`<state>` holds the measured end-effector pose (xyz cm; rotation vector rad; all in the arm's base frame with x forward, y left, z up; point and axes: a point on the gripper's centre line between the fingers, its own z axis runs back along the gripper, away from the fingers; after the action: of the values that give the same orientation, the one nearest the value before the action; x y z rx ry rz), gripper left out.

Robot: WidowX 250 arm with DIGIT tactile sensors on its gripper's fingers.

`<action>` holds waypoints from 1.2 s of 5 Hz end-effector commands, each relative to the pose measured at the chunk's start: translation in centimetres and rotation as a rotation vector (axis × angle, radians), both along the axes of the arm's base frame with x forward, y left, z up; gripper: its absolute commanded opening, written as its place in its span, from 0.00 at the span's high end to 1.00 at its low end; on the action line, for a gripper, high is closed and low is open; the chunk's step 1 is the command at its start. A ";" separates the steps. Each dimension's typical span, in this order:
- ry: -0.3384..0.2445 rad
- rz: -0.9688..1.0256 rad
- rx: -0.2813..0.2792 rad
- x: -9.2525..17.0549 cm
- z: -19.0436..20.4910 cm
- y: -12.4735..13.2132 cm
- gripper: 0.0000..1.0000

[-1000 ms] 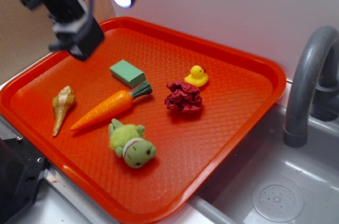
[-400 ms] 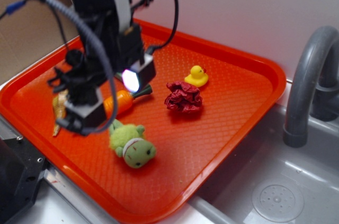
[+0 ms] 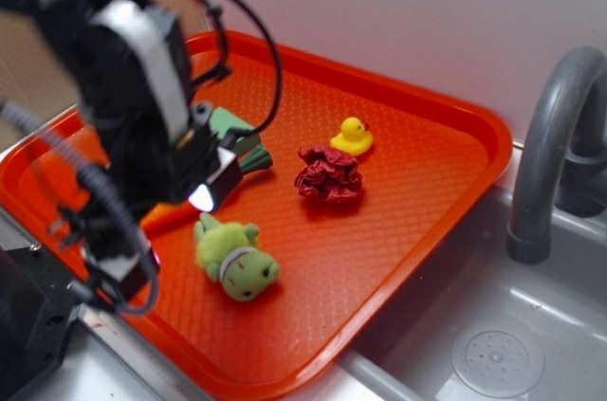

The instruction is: Grab the green animal.

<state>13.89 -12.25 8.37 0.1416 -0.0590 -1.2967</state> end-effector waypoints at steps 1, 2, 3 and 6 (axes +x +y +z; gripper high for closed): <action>-0.163 0.104 -0.075 0.1 -2.9 -0.9 0.00; -0.184 0.175 -0.060 1.5 -4.2 0.0 0.00; -0.158 0.229 -0.081 2.5 -6.0 0.1 1.00; -0.029 0.595 -0.007 2.4 5.0 3.0 1.00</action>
<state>16.73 -8.22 12.43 0.1648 0.0044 -0.7209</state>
